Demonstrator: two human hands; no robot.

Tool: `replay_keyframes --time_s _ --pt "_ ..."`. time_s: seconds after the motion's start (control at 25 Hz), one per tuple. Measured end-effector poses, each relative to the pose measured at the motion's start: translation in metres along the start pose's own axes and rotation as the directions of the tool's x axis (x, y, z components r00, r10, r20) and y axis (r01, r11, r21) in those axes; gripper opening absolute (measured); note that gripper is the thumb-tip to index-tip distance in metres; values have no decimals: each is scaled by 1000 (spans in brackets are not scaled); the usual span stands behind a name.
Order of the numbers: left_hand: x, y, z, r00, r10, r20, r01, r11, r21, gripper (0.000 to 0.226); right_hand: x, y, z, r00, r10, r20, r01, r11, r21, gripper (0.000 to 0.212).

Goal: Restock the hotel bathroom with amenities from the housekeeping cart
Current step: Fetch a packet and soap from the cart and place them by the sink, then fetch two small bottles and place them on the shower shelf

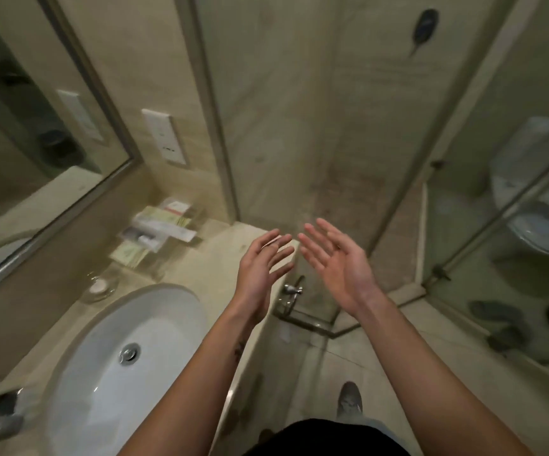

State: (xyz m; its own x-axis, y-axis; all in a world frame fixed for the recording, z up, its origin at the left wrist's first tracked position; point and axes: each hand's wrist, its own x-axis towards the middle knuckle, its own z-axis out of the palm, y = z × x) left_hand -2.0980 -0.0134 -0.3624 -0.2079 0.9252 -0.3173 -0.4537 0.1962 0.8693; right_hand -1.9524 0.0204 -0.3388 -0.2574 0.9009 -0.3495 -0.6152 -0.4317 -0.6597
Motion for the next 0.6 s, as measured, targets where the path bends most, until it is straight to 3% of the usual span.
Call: replay_keyframes --time_s 0.36,0.6 --pt "-22 -78 223 928 -105 356 67 991 117 29 -107 -140 -186 934 -241 -264 285 948 143 37" --pt "-77 -173 387 816 -222 533 154 973 170 28 -190 -226 -321 847 -342 -408 444 876 187 38"
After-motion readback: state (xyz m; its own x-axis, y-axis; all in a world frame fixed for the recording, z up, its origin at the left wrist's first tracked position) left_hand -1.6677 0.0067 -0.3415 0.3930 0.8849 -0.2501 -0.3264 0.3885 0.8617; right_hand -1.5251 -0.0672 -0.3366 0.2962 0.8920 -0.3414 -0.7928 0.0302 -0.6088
